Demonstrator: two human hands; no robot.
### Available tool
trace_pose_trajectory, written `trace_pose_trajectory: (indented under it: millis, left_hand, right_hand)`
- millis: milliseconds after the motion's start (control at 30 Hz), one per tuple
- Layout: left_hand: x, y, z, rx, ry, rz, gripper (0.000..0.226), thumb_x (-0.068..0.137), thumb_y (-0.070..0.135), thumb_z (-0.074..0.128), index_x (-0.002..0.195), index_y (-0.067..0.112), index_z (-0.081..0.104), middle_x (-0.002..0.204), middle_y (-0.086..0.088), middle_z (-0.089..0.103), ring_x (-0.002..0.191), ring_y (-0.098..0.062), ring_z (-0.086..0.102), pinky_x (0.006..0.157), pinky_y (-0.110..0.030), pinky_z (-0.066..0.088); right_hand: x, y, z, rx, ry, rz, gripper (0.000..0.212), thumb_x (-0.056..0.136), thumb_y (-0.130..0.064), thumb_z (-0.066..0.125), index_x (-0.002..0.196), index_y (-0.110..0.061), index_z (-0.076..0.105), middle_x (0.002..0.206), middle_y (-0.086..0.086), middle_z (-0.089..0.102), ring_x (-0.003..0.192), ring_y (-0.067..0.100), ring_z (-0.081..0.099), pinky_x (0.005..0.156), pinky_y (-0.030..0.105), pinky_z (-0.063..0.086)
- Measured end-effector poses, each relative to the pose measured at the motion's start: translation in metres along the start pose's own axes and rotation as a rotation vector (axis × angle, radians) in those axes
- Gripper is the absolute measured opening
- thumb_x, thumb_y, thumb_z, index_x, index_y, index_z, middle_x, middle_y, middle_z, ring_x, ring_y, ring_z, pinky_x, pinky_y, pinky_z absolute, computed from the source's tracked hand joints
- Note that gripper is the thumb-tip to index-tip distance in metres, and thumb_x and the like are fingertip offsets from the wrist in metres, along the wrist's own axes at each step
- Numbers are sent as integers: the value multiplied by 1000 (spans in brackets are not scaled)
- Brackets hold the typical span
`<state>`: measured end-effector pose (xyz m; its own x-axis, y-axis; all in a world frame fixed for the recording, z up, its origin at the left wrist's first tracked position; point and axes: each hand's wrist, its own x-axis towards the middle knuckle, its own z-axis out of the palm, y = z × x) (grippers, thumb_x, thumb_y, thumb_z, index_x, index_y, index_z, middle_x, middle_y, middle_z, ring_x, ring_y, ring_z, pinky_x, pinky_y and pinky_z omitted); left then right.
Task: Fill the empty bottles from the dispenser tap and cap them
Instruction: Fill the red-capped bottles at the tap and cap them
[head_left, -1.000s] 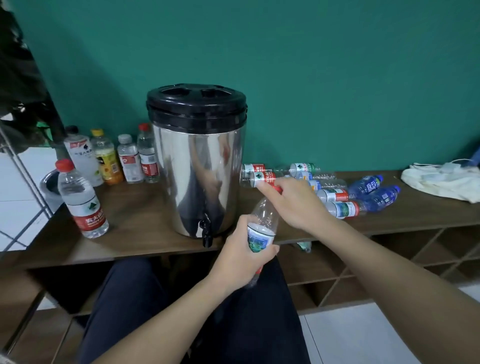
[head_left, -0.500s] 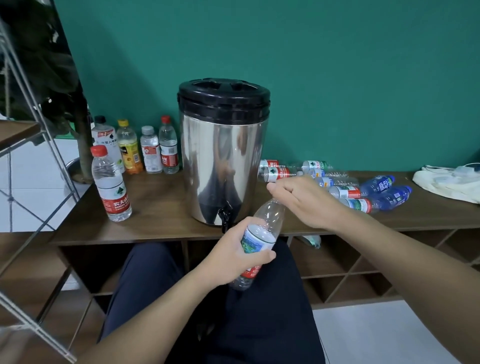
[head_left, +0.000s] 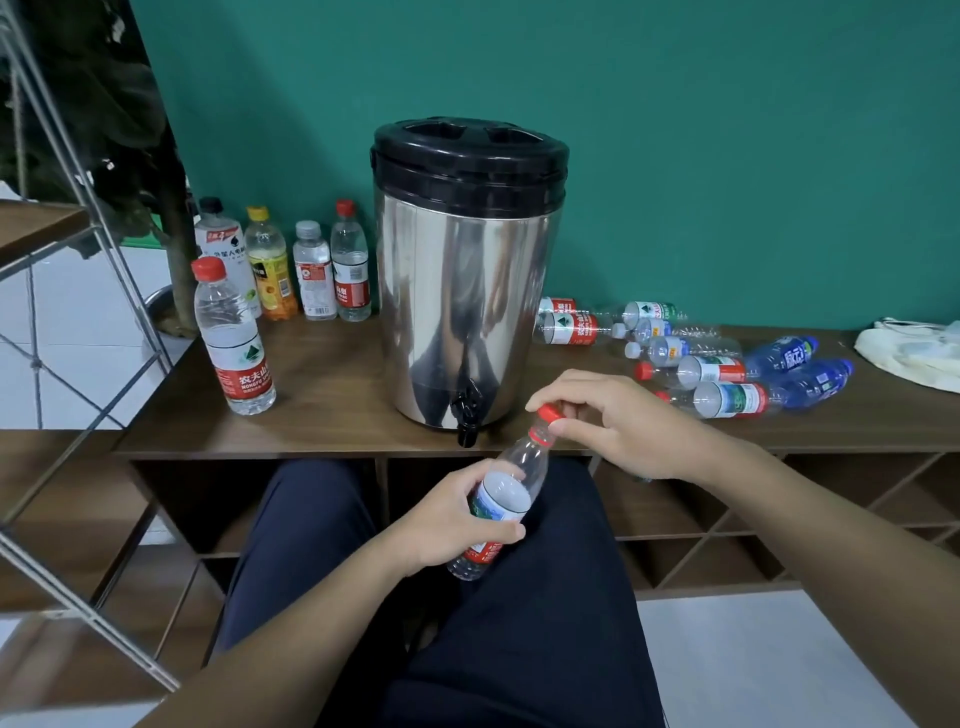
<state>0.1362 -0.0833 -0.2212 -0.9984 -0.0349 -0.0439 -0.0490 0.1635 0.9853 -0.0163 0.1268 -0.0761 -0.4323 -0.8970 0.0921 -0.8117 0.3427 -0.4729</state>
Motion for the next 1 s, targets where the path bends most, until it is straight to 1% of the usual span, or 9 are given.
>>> trace_pose_trajectory:
  millis: [133,233,367,500,633,700,833,900,1000]
  left_hand:
    - [3,-33,0,-4,75,-47,57,80,17,99,125,37,71,110,7,74,99,-4,69,101,-35,59]
    - [4,-51,-1,12,113,-63,54,80,17,97,123,34,69,104,12,72,95,-5,68,93,-32,58]
    - [5,-71,-10,31,128,-85,57,79,17,97,125,32,68,107,9,73,98,-6,69,98,-34,58]
    - [4,-86,-17,51,165,-117,58,77,14,98,123,31,66,107,11,72,97,-5,69,97,-30,58]
    - [3,-96,-17,24,206,-158,57,79,10,97,121,30,65,100,14,73,92,-5,69,92,-28,58]
    - [3,-100,-18,18,230,-153,57,77,14,98,120,32,65,101,11,73,93,-7,69,94,-31,58]
    - [4,-99,-19,-2,256,-124,58,77,17,98,121,35,65,104,9,74,95,-7,69,95,-35,58]
    - [4,-97,-18,-8,264,-109,58,78,17,99,122,35,65,104,10,74,95,-7,69,93,-35,58]
    - [3,-96,-16,1,282,-96,61,78,19,100,125,36,65,107,10,75,96,-5,70,91,-33,59]
  right_hand:
    - [21,22,28,110,178,182,27,101,-27,83,128,-30,78,104,-12,72,93,10,67,92,28,59]
    - [42,44,56,65,227,334,21,99,-27,86,118,-19,80,99,-12,73,90,5,69,95,29,60]
    - [62,74,92,-96,224,417,14,97,-29,86,104,-20,78,103,-4,70,95,19,69,93,40,59]
    - [71,87,113,-118,261,461,21,96,-30,87,110,-16,79,109,2,63,104,26,65,91,36,52]
    - [67,84,114,-96,283,447,38,98,-33,86,128,-12,76,121,3,65,102,17,63,93,34,52]
    - [63,73,109,-107,328,398,32,102,-32,82,128,-13,78,119,-1,67,93,14,64,91,34,55]
    - [61,27,97,0,461,247,17,110,-33,68,113,-22,80,102,-9,69,89,6,63,88,32,54]
    - [63,-4,89,140,494,210,20,112,-35,63,107,-26,80,98,-14,71,90,2,66,84,23,49]
    - [67,-45,78,232,448,168,28,113,-41,59,91,-31,73,74,-22,67,75,1,62,70,16,41]
